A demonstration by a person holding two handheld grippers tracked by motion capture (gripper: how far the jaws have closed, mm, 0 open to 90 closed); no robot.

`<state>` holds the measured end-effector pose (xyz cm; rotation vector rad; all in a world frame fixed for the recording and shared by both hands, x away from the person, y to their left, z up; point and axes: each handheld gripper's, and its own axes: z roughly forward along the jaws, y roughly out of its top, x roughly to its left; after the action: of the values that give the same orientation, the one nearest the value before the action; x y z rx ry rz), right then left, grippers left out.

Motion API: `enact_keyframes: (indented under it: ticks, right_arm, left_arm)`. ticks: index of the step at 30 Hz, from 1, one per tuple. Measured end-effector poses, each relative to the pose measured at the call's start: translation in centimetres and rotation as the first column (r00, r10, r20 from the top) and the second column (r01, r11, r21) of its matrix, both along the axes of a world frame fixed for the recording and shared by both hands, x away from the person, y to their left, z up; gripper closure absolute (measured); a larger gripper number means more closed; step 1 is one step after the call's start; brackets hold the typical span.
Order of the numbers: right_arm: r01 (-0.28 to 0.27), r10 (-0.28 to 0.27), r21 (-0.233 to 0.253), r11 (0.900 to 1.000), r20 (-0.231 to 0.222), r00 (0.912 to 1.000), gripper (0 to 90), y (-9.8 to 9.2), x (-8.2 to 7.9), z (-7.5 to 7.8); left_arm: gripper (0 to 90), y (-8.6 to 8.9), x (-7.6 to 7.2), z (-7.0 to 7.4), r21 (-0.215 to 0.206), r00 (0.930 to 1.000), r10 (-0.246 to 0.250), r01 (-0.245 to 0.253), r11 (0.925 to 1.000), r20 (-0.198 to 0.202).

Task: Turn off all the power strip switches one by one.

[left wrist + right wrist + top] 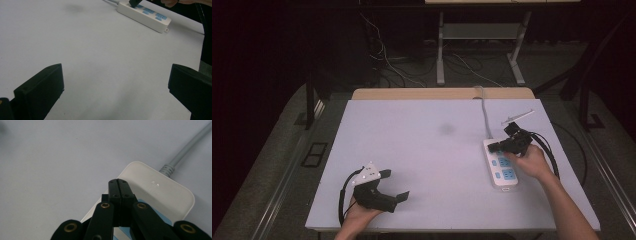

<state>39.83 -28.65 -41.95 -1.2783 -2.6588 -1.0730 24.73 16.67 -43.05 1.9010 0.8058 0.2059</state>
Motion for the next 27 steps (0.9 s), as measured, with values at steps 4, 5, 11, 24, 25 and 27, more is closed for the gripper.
enact_keyframes:
  ticks: [4,5,11,24,25,27]
  right_arm:
    - [0.001,-0.001,-0.015,1.000,0.002,1.0000,90.0,0.1,-0.1,0.1]
    - [0.002,-0.002,-0.010,1.000,-0.002,1.0000,90.0,0.1,0.0,0.1]
    - [0.003,-0.003,-0.014,1.000,0.013,0.9999,89.9,0.2,-0.2,0.3]
    - [0.054,-0.053,-0.011,0.998,0.073,0.9959,87.3,-0.6,-1.1,2.2]
    - [0.057,-0.057,-0.008,0.998,0.077,0.9954,86.9,-0.8,-1.2,2.3]
    - [0.070,-0.070,0.002,0.998,0.077,0.9946,84.9,-1.1,-1.4,2.6]
  left_arm:
    - [0.0,0.0,0.1,-0.1,-0.003,1.0000,0.000,0.000,1.0000,-0.004]
    - [0.0,0.0,0.1,-0.1,-0.004,1.0000,0.000,0.000,1.0000,-0.005]
    - [0.0,0.1,0.2,-0.1,-0.003,1.0000,-0.001,0.001,1.0000,-0.008]
    - [0.0,0.0,0.2,-0.1,-0.010,1.0000,-0.005,0.005,0.9999,-0.007]
    - [0.0,0.0,0.2,-0.1,-0.009,1.0000,-0.008,0.008,0.9999,-0.005]
    - [0.0,0.0,0.1,0.0,-0.010,1.0000,-0.008,0.008,0.9999,-0.005]
